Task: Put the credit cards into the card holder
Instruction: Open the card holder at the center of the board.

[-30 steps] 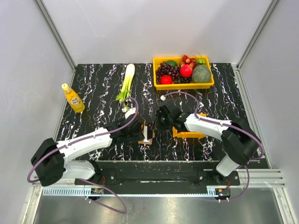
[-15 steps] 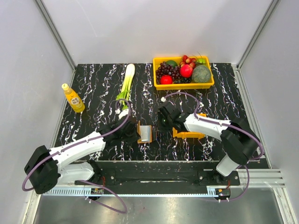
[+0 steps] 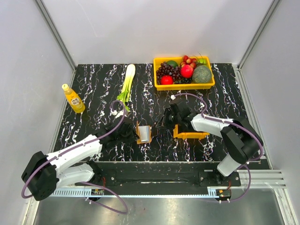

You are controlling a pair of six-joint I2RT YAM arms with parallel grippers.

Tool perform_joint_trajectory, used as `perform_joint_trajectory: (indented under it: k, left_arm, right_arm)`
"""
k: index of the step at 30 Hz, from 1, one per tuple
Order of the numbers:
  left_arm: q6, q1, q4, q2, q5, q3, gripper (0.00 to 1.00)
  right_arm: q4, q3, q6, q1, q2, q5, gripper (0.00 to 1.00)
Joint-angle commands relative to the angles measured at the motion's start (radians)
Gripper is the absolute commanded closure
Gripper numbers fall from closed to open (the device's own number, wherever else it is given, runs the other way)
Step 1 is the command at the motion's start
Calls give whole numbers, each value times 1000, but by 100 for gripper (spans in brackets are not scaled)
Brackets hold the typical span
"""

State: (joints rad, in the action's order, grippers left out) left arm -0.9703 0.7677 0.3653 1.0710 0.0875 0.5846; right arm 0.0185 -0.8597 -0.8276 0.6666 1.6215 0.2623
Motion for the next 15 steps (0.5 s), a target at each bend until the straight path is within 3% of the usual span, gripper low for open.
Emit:
perform_joint_trajectory:
  k: [1, 5, 15]
  left_arm:
    - [33, -30, 3, -23, -32, -31, 100]
    - [44, -42, -3, -31, -46, -45, 100]
    - [58, -48, 11, -36, -54, -54, 100]
  right_arm:
    - [-100, -2, -33, -12, -45, 92, 100]
    - [-135, -9, -45, -12, -11, 127, 100]
    - [-109, -18, 16, -15, 41, 43, 100]
